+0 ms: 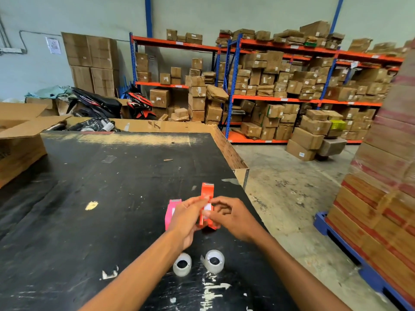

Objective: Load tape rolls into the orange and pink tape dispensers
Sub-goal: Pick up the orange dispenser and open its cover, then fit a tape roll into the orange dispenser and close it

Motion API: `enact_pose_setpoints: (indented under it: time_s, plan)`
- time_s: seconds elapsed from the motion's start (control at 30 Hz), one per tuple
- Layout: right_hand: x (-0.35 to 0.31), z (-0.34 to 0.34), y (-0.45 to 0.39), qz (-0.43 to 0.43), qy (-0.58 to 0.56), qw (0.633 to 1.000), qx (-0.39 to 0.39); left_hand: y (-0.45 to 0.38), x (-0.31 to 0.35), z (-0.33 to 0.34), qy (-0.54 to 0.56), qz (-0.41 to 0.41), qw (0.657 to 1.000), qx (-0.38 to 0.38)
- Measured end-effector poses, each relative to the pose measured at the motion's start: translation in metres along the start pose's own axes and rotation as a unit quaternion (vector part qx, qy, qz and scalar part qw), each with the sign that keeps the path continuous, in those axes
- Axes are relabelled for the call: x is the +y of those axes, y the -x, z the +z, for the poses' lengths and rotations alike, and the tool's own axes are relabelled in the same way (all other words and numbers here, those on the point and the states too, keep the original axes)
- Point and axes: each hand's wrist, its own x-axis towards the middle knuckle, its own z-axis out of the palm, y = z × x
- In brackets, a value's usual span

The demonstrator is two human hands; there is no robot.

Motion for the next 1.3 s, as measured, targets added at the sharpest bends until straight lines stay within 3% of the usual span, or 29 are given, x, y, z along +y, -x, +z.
enact_pose_setpoints:
  time_s: [0.13, 0.2, 0.3, 0.4, 0.5, 0.6, 0.8, 0.9, 1.03, 1.1, 1.3]
  plan:
    - [0.008, -0.024, 0.015, 0.031, 0.025, 0.998, 0.041, -0.005, -0.004, 0.004, -0.014, -0.008, 1.0, 0.006]
    - [0.016, -0.036, 0.023, 0.075, 0.12, 0.99, 0.019, -0.008, -0.003, 0.001, -0.015, 0.0, 1.0, 0.018]
    - [0.036, -0.042, 0.037, 0.161, 0.317, 0.932, -0.066, -0.007, -0.004, -0.002, -0.03, 0.012, 0.999, 0.022]
    - [0.044, -0.035, 0.043, 0.211, 0.397, 0.886, -0.118, -0.001, -0.006, -0.006, -0.022, 0.019, 1.0, 0.009]
    - [0.036, -0.034, 0.042, 0.202, 0.453, 0.854, -0.154, 0.007, -0.009, -0.011, -0.009, 0.034, 0.999, 0.015]
    - [0.023, -0.026, 0.036, 0.139, 0.497, 0.842, -0.157, 0.011, -0.011, -0.019, -0.025, 0.054, 0.997, 0.045]
    - [0.026, 0.013, 0.025, 0.107, 0.402, 0.887, -0.201, 0.021, -0.015, -0.037, -0.068, 0.071, 0.991, 0.089]
    - [0.034, 0.017, 0.015, 0.113, 0.344, 0.919, -0.155, 0.025, -0.016, -0.045, -0.067, 0.07, 0.99, 0.101]
    - [0.019, 0.009, 0.005, 0.127, 0.046, 0.99, -0.042, 0.027, -0.014, -0.055, -0.037, 0.046, 0.994, 0.095]
    - [0.007, 0.007, 0.004, 0.127, -0.075, 0.988, -0.045, 0.027, -0.013, -0.057, -0.024, 0.033, 0.996, 0.08]
    - [-0.005, 0.015, 0.001, 0.084, -0.09, 0.989, -0.081, 0.028, -0.012, -0.057, 0.007, 0.001, 0.999, 0.037]
